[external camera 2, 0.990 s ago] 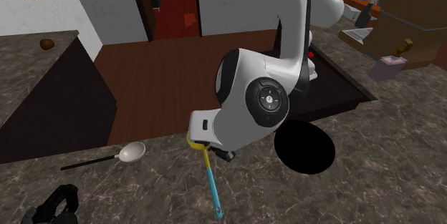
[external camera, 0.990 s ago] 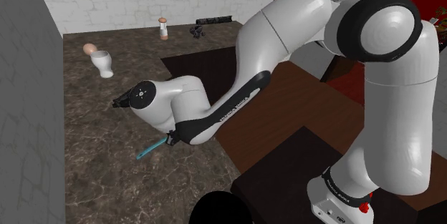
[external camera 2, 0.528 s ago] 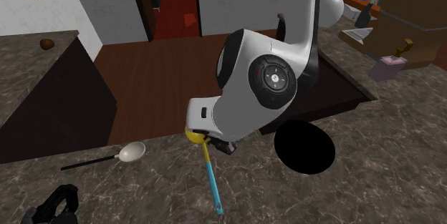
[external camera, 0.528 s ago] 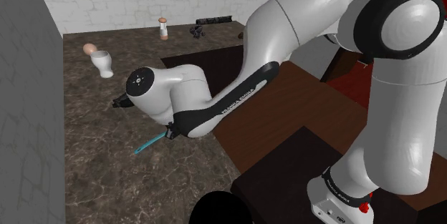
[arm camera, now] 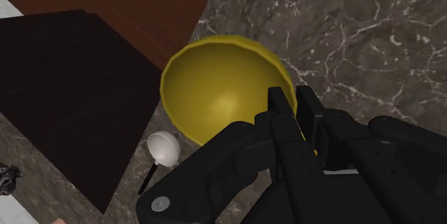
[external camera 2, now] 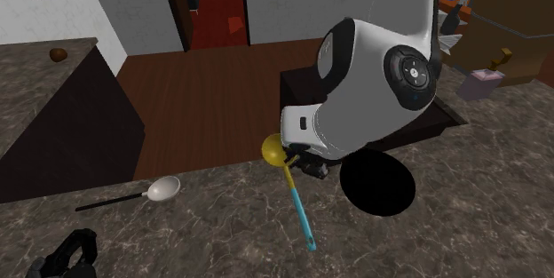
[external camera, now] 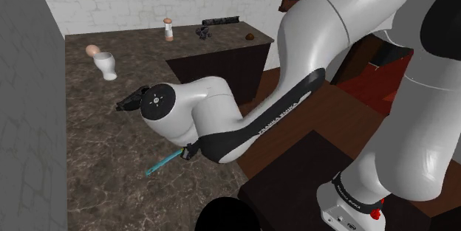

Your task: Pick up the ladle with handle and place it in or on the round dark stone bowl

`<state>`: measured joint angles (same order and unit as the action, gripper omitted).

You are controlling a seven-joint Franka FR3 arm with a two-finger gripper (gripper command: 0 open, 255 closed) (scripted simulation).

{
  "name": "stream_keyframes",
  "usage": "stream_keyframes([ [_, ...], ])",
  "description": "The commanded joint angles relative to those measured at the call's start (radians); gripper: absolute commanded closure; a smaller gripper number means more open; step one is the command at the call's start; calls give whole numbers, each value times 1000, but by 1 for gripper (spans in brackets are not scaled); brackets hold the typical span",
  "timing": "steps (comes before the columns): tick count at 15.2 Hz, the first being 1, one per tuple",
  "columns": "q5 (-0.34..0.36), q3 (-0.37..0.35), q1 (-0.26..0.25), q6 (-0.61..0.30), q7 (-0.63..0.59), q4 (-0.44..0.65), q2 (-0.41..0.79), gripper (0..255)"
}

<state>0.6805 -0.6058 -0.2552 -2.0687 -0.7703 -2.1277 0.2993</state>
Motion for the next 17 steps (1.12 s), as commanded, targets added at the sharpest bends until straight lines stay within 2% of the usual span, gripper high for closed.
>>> stream_keyframes([
  [1,-35,-25,-2,-10,-17,-63,-57,255],
  [9,-212,-132,-53,-32,-73,-262,-261,255],
  [17,-443,-230,-172,-5,-109,-386,-449,255],
])
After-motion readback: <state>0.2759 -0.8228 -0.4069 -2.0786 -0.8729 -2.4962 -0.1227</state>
